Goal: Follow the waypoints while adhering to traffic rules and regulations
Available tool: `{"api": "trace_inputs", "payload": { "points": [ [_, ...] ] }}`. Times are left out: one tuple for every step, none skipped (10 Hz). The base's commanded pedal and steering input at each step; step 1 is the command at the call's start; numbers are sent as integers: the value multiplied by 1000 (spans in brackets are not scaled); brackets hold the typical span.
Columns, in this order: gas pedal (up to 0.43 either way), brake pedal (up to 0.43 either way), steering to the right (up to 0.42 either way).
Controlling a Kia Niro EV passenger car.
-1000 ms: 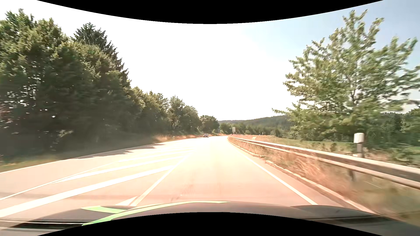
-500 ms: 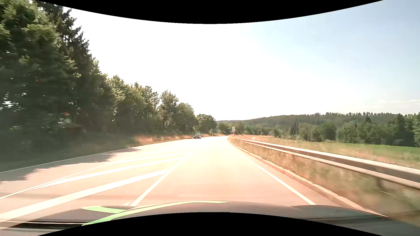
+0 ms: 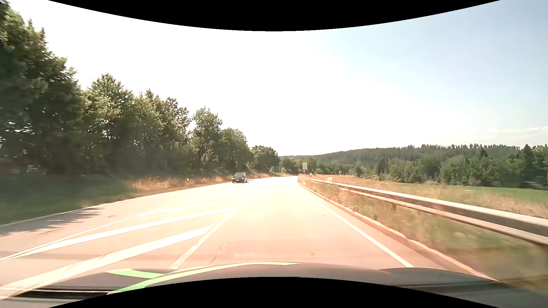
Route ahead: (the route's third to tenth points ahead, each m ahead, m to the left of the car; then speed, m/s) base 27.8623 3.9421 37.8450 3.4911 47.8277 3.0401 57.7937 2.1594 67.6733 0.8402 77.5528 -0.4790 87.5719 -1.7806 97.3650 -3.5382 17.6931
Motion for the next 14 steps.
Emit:
{"api": "trace_inputs", "payload": {
  "points": [
    [0,0,6],
    [0,0,6],
    [0,0,6],
    [0,0,6],
    [0,0,6],
    [0,0,6],
    [0,0,6],
    [0,0,6],
    [0,0,6],
    [0,0,6],
    [0,0,6],
    [0,0,6],
    [8,0,6],
    [8,0,6]
  ]
}}
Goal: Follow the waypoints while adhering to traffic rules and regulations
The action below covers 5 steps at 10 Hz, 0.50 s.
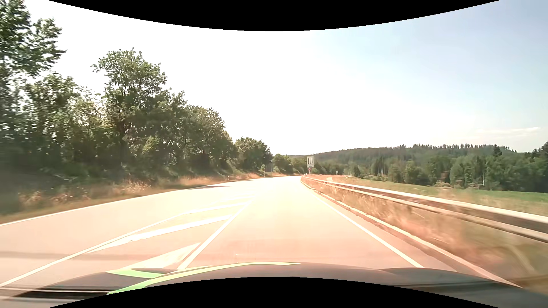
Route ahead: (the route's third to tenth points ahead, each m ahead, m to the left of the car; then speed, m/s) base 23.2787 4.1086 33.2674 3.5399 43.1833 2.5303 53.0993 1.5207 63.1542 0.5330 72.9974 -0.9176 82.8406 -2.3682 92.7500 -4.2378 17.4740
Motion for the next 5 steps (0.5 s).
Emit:
{"api": "trace_inputs", "payload": {
  "points": [
    [20,0,6],
    [20,0,7],
    [28,0,7],
    [28,0,9],
    [28,0,15]
  ]
}}
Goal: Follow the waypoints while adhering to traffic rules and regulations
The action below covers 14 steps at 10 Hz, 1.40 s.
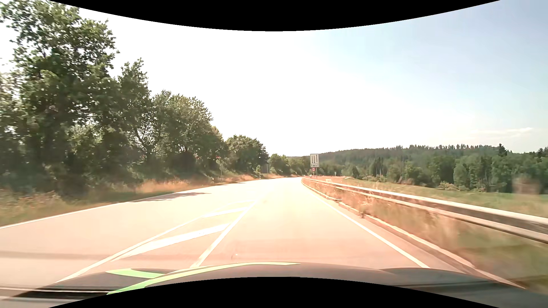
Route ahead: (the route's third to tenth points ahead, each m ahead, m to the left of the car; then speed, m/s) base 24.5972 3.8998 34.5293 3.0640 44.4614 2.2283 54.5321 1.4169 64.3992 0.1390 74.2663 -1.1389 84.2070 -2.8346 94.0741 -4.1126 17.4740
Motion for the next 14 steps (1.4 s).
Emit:
{"api": "trace_inputs", "payload": {
  "points": [
    [28,0,20],
    [28,0,19],
    [28,0,19],
    [28,0,19],
    [28,0,17],
    [28,0,11],
    [28,0,8],
    [28,0,9],
    [28,0,9],
    [28,0,8],
    [28,0,7],
    [28,0,7],
    [28,0,7],
    [28,0,6]
  ]
}}
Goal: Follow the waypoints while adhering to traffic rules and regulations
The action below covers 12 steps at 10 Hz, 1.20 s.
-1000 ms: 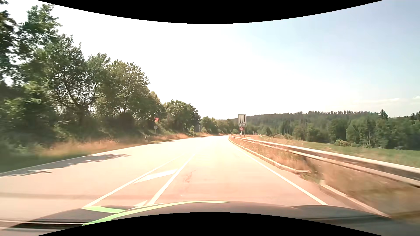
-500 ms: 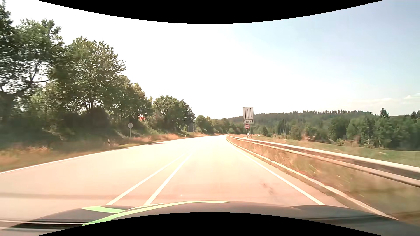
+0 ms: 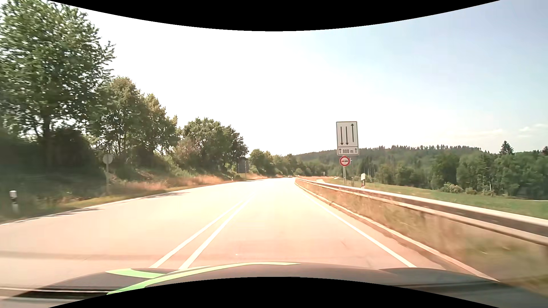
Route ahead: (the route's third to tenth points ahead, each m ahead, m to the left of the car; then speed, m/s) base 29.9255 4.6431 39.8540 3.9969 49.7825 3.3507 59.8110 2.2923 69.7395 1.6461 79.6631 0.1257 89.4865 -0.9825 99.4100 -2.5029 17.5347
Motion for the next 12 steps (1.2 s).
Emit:
{"api": "trace_inputs", "payload": {
  "points": [
    [28,0,5],
    [28,0,4],
    [28,0,4],
    [28,0,4],
    [28,0,4],
    [28,0,4],
    [28,0,5],
    [28,0,5],
    [28,0,5],
    [28,0,5],
    [28,0,5],
    [28,0,6]
  ]
}}
